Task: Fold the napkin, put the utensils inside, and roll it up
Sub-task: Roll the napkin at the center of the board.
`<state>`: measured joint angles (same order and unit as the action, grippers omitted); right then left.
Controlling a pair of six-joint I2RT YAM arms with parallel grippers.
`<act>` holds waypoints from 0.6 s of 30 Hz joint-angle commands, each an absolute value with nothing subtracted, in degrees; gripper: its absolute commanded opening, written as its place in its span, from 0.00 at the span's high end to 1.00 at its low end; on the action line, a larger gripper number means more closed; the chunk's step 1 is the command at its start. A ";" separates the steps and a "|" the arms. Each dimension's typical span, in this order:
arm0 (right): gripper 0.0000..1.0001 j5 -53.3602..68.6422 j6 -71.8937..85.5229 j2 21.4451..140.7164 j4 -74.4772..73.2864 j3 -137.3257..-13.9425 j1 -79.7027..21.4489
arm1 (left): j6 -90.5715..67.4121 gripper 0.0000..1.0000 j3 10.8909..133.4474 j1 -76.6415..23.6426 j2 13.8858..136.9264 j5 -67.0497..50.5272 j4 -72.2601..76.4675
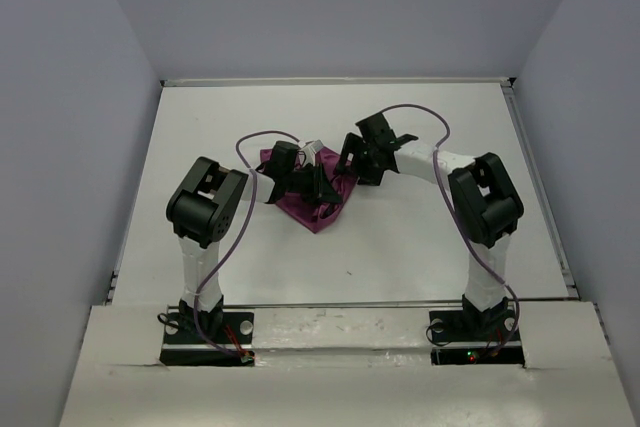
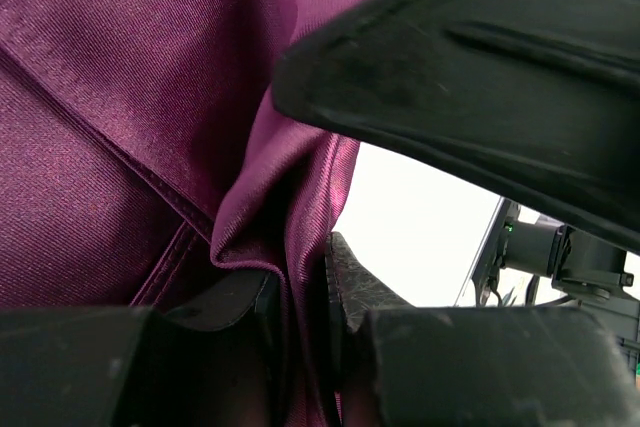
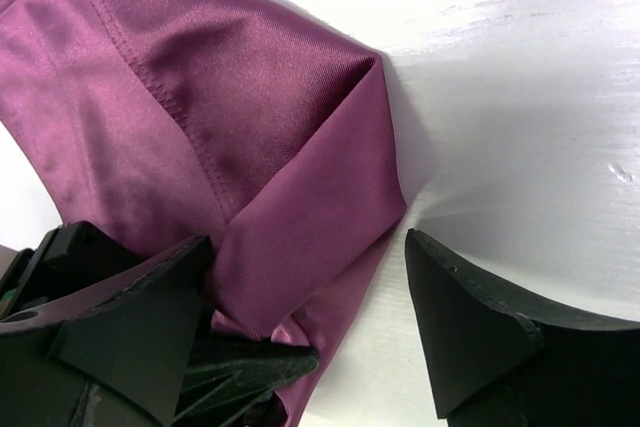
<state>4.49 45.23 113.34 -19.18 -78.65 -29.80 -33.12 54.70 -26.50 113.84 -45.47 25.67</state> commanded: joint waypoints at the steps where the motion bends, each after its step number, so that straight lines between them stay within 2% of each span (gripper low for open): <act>1: 0.21 3.43 45.61 114.52 -19.07 -81.74 -30.06 | -32.52 1.00 54.32 -26.54 114.17 -47.02 24.96; 7: 0.40 2.64 46.14 115.05 -18.37 -81.21 -30.06 | -32.43 1.00 54.84 -26.63 114.52 -47.90 24.87; 11: 0.47 1.41 46.32 114.79 -18.37 -80.51 -30.06 | -32.43 1.00 55.37 -26.98 115.13 -48.60 24.87; 18: 0.49 -2.54 47.37 113.30 -18.37 -78.49 -30.06 | -32.61 1.00 57.74 -28.30 117.07 -49.83 24.96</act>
<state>1.41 45.65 114.96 -19.70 -79.31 -29.78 -33.23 56.01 -26.68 115.37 -47.57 25.96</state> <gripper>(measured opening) 0.523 0.276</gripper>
